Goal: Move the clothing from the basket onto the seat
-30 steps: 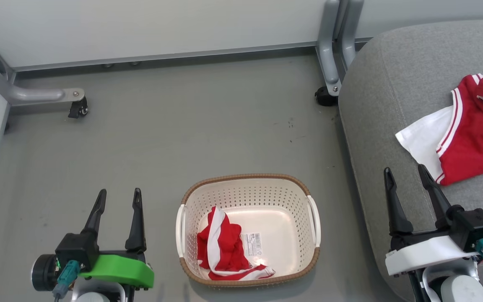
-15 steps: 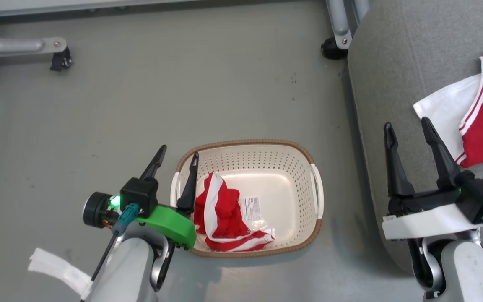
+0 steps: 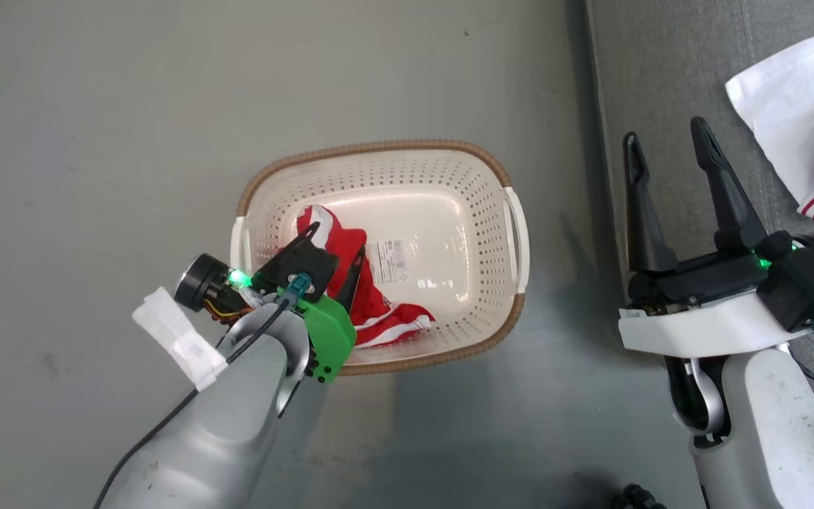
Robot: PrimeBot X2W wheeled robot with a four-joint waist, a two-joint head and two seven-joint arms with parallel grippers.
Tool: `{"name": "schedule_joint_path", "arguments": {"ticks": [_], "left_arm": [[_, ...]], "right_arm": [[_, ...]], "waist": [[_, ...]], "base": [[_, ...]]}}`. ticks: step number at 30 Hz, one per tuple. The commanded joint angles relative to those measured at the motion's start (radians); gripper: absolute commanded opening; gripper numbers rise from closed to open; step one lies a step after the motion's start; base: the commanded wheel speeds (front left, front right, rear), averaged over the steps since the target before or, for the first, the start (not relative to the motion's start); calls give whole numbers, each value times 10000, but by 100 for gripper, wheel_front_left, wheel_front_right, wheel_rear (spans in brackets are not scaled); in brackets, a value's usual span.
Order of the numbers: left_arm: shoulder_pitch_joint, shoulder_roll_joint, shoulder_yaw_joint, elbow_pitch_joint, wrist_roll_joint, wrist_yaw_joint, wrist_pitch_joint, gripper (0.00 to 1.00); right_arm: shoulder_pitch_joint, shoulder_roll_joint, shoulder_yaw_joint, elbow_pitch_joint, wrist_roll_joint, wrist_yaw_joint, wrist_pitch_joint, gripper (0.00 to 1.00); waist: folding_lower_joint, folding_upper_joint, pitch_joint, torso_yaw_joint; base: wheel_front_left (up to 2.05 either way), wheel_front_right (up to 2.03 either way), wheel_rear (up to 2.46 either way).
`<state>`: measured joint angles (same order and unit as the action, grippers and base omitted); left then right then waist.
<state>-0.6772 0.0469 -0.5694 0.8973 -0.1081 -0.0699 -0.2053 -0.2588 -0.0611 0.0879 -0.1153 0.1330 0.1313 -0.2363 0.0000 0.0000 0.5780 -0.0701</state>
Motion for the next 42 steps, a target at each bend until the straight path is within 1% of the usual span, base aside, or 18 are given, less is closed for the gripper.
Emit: {"name": "schedule_joint_path", "arguments": {"ticks": [1,7,10,16,24,30,35,38,42], "left_arm": [[-472,71,-107,327,128,66,116,100],[-1572,76,-567,1782,415,213,646,100],[-2009,94,-640,2409,466,192,957,100],[-2682,361,-732,3382,559,352,1727,100],[-3020,763,-945,3754,631,435,2679,100],[-3063,1300,-1083,3873,665,438,3447,100],[-3193,1591,-1238,3891,730,412,3817,100],[-3247,1713,-1304,3902,740,340,4069,100],[-3305,1824,-1348,3913,664,356,4322,100]], "right_arm": [[-275,38,85,38,100,-10,-93,100],[-789,77,415,332,354,-10,-251,100],[-1023,93,596,466,495,-10,-297,100],[-1402,105,855,431,1099,-10,-297,100],[-1681,105,1126,384,1689,-10,-297,100],[-1834,103,1350,358,2045,-10,-293,100],[-1943,104,1464,319,2244,-10,-294,100],[-2002,104,1551,284,2362,-10,-294,100],[-2022,103,1645,280,2465,-10,-294,100]], "waist": [[0,0,1273,-842],[0,0,2099,-1329],[0,0,2425,-1564],[0,0,2963,-1986],[0,0,3408,-2438],[0,0,3708,-2786],[0,0,3940,-2979],[0,0,4096,-3083],[0,0,4221,-3172]], "base": [[0,0,0],[0,0,0],[0,0,0],[0,0,0],[0,0,0],[0,0,0],[0,0,0],[0,0,0],[0,0,0]]}}
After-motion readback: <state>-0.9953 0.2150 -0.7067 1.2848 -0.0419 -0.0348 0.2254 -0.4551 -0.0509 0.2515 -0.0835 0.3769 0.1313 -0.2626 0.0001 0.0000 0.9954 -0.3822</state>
